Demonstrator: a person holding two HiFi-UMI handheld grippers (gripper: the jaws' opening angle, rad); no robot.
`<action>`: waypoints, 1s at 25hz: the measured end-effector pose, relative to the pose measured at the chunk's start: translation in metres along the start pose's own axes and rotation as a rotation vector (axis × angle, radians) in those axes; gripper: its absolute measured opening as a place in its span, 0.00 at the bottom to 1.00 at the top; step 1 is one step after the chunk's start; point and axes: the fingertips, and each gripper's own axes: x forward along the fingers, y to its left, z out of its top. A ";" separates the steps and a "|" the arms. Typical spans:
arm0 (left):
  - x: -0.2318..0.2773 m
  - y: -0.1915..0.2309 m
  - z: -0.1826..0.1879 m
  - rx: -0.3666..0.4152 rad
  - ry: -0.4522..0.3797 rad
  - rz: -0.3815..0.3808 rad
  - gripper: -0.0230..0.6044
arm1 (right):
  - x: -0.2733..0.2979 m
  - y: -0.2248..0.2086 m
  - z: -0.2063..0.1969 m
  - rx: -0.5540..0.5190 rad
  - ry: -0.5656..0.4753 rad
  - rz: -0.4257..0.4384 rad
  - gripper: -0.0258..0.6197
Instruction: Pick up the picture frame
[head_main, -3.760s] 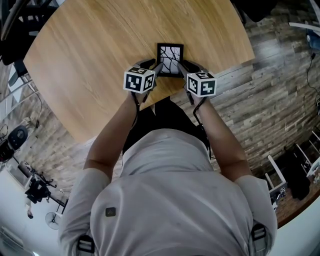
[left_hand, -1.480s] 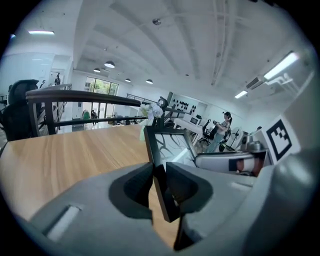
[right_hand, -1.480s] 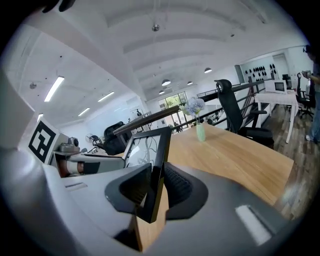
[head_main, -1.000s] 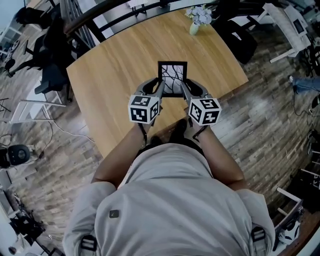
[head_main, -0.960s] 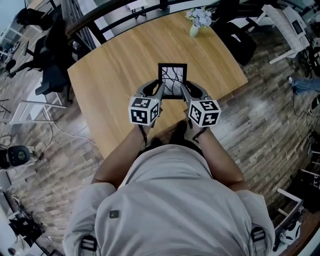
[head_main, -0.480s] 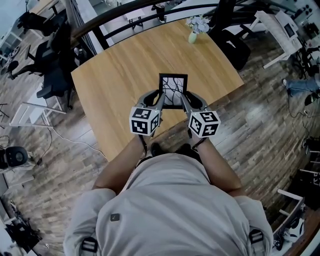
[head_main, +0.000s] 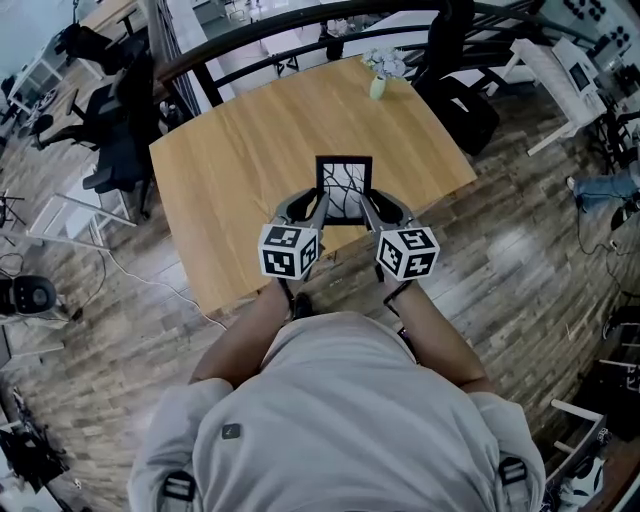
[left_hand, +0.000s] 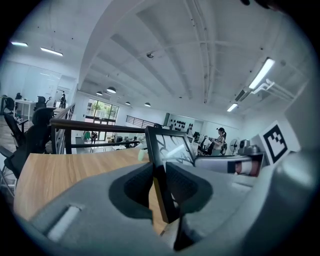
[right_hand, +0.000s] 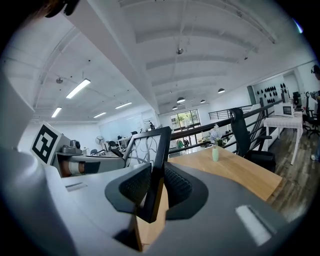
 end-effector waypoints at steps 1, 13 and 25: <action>0.002 -0.010 0.000 0.001 -0.005 0.003 0.17 | -0.008 -0.006 0.000 0.004 -0.003 0.003 0.18; 0.001 -0.131 -0.022 0.048 -0.024 0.041 0.17 | -0.116 -0.058 -0.015 0.021 -0.045 0.055 0.18; -0.020 -0.205 -0.054 0.054 -0.013 0.050 0.17 | -0.196 -0.070 -0.041 0.046 -0.073 0.070 0.18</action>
